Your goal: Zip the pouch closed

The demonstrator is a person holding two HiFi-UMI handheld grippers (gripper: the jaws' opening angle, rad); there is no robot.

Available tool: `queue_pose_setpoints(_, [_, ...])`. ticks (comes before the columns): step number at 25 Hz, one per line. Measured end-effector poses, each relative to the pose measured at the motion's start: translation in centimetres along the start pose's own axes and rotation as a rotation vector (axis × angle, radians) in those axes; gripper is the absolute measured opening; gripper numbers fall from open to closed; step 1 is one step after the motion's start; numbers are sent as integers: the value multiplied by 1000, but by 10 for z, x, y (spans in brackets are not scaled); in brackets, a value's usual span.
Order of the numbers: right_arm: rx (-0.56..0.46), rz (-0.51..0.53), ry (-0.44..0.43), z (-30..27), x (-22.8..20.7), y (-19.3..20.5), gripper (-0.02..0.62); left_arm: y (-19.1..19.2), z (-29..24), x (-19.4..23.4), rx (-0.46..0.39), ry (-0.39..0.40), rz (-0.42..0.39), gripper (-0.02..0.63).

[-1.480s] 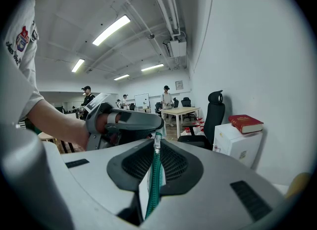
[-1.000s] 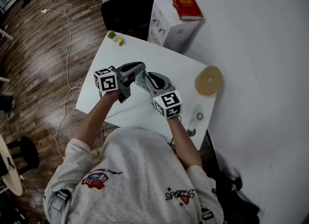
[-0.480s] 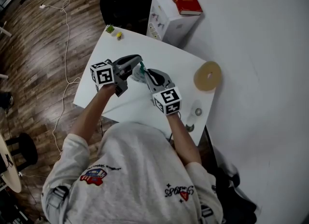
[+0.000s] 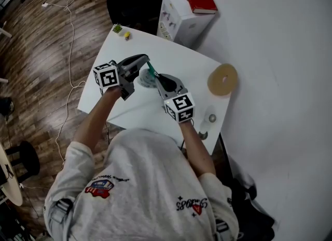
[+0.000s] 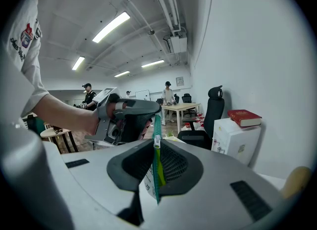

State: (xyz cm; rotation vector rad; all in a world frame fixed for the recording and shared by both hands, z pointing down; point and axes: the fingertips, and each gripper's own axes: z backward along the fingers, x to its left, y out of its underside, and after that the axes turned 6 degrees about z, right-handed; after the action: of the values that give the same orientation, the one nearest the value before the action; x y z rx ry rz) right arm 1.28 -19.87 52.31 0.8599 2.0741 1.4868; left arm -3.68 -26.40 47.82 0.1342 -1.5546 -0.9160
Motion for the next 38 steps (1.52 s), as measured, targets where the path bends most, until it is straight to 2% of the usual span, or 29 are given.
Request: queue_pose_setpoints(38, [22, -7, 1, 9, 0, 14, 41, -11, 10, 5, -5, -28, -11, 18])
